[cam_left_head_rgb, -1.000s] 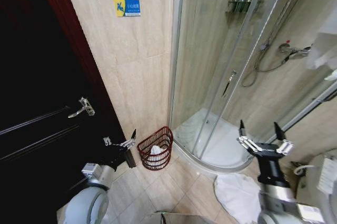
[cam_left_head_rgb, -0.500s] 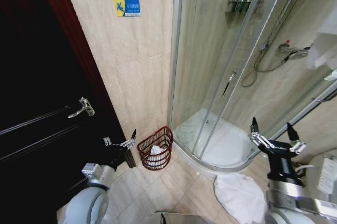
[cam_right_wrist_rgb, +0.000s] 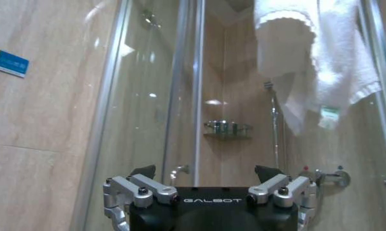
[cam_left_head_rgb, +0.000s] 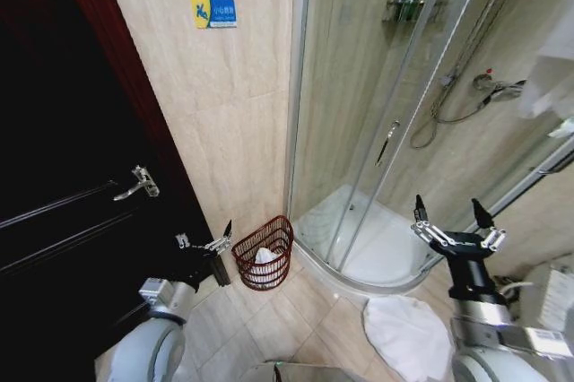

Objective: Discard the used towel into the hamper.

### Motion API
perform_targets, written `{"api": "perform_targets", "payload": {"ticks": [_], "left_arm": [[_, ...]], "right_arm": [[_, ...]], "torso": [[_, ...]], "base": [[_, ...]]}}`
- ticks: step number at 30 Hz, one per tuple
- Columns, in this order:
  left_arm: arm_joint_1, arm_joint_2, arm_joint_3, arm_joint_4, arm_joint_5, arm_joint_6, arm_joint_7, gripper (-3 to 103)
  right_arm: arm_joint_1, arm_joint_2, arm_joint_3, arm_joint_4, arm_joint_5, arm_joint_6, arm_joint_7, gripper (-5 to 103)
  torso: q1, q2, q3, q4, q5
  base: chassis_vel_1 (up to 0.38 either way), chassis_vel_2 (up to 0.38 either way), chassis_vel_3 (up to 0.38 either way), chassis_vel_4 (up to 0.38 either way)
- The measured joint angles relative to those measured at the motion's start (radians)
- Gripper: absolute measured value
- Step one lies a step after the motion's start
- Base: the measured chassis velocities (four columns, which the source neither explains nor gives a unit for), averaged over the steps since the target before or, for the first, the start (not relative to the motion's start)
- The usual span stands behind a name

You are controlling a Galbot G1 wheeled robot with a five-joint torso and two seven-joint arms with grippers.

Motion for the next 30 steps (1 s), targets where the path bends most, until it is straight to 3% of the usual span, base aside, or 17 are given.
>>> {"api": "perform_targets", "payload": {"ticks": [30], "left_arm": [[0.000, 0.000, 0.000, 0.000, 0.000, 0.000, 0.000, 100]], "right_arm": [[-0.004, 0.025, 0.004, -0.001, 0.000, 0.000, -0.005, 100]], "torso": [[0.000, 0.000, 0.000, 0.0000, -0.0001]], "base": [[-0.086, -0.084, 0.083, 0.085]]}}
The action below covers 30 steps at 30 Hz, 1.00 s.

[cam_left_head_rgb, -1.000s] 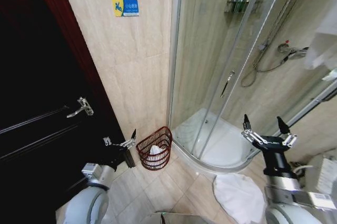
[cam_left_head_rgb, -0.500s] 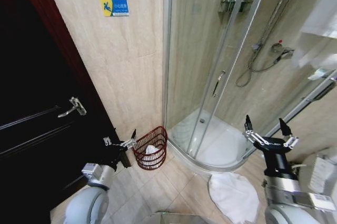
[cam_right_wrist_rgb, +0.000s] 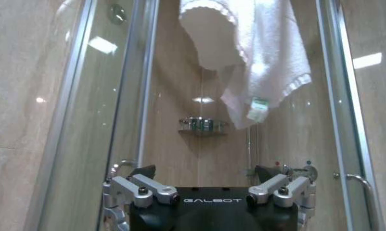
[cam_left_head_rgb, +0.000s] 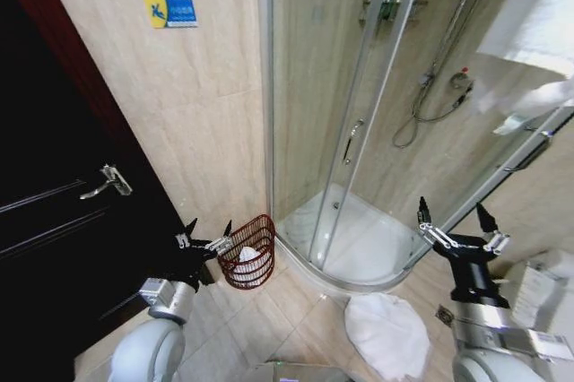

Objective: Discard the used towel into the hamper.

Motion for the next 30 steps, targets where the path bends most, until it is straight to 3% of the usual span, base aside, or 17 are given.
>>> {"api": "perform_targets", "payload": {"ticks": [30], "left_arm": [[0.000, 0.000, 0.000, 0.000, 0.000, 0.000, 0.000, 100]], "right_arm": [[0.026, -0.033, 0.052, 0.000, 0.049, 0.018, 0.008, 100]], "torso": [[0.000, 0.000, 0.000, 0.0001, -0.0002]], "base": [[-0.122, -0.121, 0.120, 0.120]]}}
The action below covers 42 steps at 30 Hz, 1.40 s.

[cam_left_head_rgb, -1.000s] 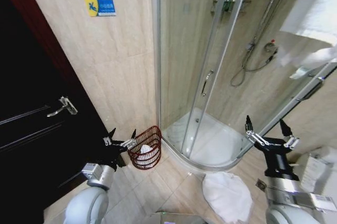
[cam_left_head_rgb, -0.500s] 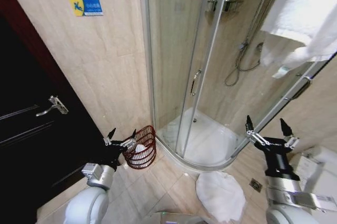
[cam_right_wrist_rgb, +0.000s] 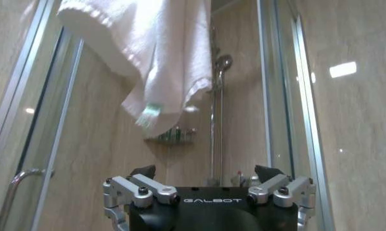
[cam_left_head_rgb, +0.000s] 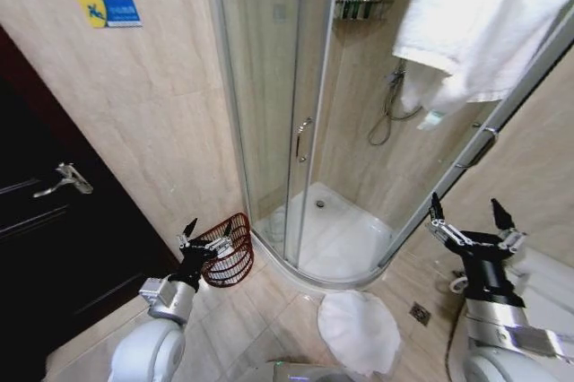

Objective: Discard the used towel into the hamper.

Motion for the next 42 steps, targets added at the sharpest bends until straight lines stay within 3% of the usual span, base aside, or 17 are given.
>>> {"api": "perform_targets", "payload": {"ticks": [24, 30, 35, 42], "left_arm": [[0.000, 0.000, 0.000, 0.000, 0.000, 0.000, 0.000, 100], [0.000, 0.000, 0.000, 0.000, 0.000, 0.000, 0.000, 100], [0.000, 0.000, 0.000, 0.000, 0.000, 0.000, 0.000, 100], [0.000, 0.000, 0.000, 0.000, 0.000, 0.000, 0.000, 100]], "right_arm": [[0.003, -0.013, 0.048, 0.000, 0.035, 0.009, 0.005, 100], [0.020, -0.015, 0.055, 0.000, 0.000, 0.068, 0.001, 100], [0.062, -0.055, 0.078, 0.000, 0.015, 0.099, 0.019, 100], [0.180, -0.152, 0.108, 0.000, 0.087, 0.051, 0.103, 100]], "torso": [[0.000, 0.000, 0.000, 0.0001, 0.0002], [0.000, 0.000, 0.000, -0.0004, 0.0010], [0.000, 0.000, 0.000, 0.0001, 0.0001], [0.000, 0.000, 0.000, -0.0001, 0.0002]], "base": [[-0.042, -0.044, 0.052, 0.045], [-0.121, -0.126, 0.112, 0.096], [0.004, -0.011, 0.013, -0.003], [0.027, 0.020, -0.029, -0.015]]}}
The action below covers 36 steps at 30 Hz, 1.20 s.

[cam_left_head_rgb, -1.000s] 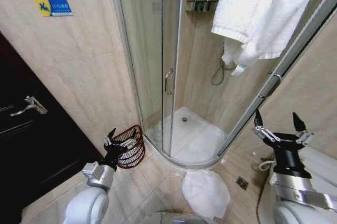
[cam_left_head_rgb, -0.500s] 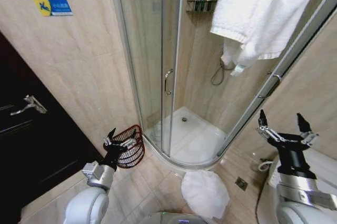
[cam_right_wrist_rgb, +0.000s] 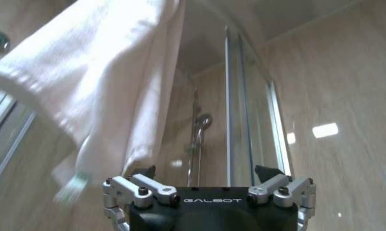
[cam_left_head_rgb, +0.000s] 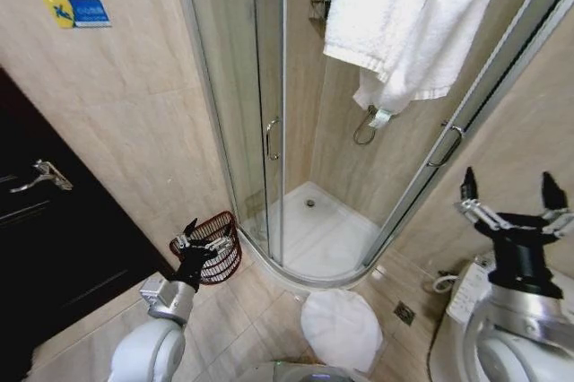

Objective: Discard the used towel into the hamper.

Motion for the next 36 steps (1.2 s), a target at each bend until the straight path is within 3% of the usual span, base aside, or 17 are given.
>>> {"api": "perform_targets", "payload": {"ticks": [5, 10, 15, 18, 19, 23, 27, 30, 36], "left_arm": [[0.000, 0.000, 0.000, 0.000, 0.000, 0.000, 0.000, 100], [0.000, 0.000, 0.000, 0.000, 0.000, 0.000, 0.000, 100], [0.000, 0.000, 0.000, 0.000, 0.000, 0.000, 0.000, 100], [0.000, 0.000, 0.000, 0.000, 0.000, 0.000, 0.000, 100], [0.000, 0.000, 0.000, 0.000, 0.000, 0.000, 0.000, 100], [0.000, 0.000, 0.000, 0.000, 0.000, 0.000, 0.000, 100], [0.000, 0.000, 0.000, 0.000, 0.000, 0.000, 0.000, 100], [0.000, 0.000, 0.000, 0.000, 0.000, 0.000, 0.000, 100], [0.000, 0.000, 0.000, 0.000, 0.000, 0.000, 0.000, 100]], "right_arm": [[0.107, -0.092, 0.083, 0.000, 0.115, 0.017, 0.054, 100], [0.155, -0.155, 0.157, 0.000, 0.099, 0.034, 0.121, 100], [0.165, -0.191, 0.223, 0.001, 0.080, 0.017, 0.056, 100], [0.211, -0.281, 0.257, 0.001, 0.245, -0.069, -0.030, 100], [0.211, -0.281, 0.257, 0.001, 0.245, -0.069, -0.030, 100], [0.321, -0.431, 0.270, -0.020, 0.517, -0.166, -0.101, 100], [0.389, -0.499, 0.273, -0.043, 0.625, -0.206, -0.114, 100], [0.471, -0.571, 0.288, -0.079, 0.781, -0.277, -0.123, 100], [0.609, -0.645, 0.202, -0.152, 0.832, -0.364, -0.096, 100]], "torso": [[0.000, 0.000, 0.000, 0.0003, 0.0000], [0.000, 0.000, 0.000, 0.0000, 0.0001], [0.000, 0.000, 0.000, -0.0001, 0.0001], [0.000, 0.000, 0.000, -0.0001, 0.0001], [0.000, 0.000, 0.000, -0.0001, 0.0001], [0.000, 0.000, 0.000, 0.0004, -0.0005], [0.000, 0.000, 0.000, 0.0002, 0.0000], [0.000, 0.000, 0.000, 0.0000, 0.0001], [0.000, 0.000, 0.000, 0.0001, 0.0000]], "base": [[0.000, 0.000, 0.000, 0.000], [0.000, 0.000, 0.000, 0.000], [0.000, 0.000, 0.000, 0.000], [0.000, 0.000, 0.000, 0.000], [0.000, 0.000, 0.000, 0.000], [0.000, 0.000, 0.000, 0.000], [0.000, 0.000, 0.000, 0.000], [0.000, 0.000, 0.000, 0.000], [0.000, 0.000, 0.000, 0.000]]}}
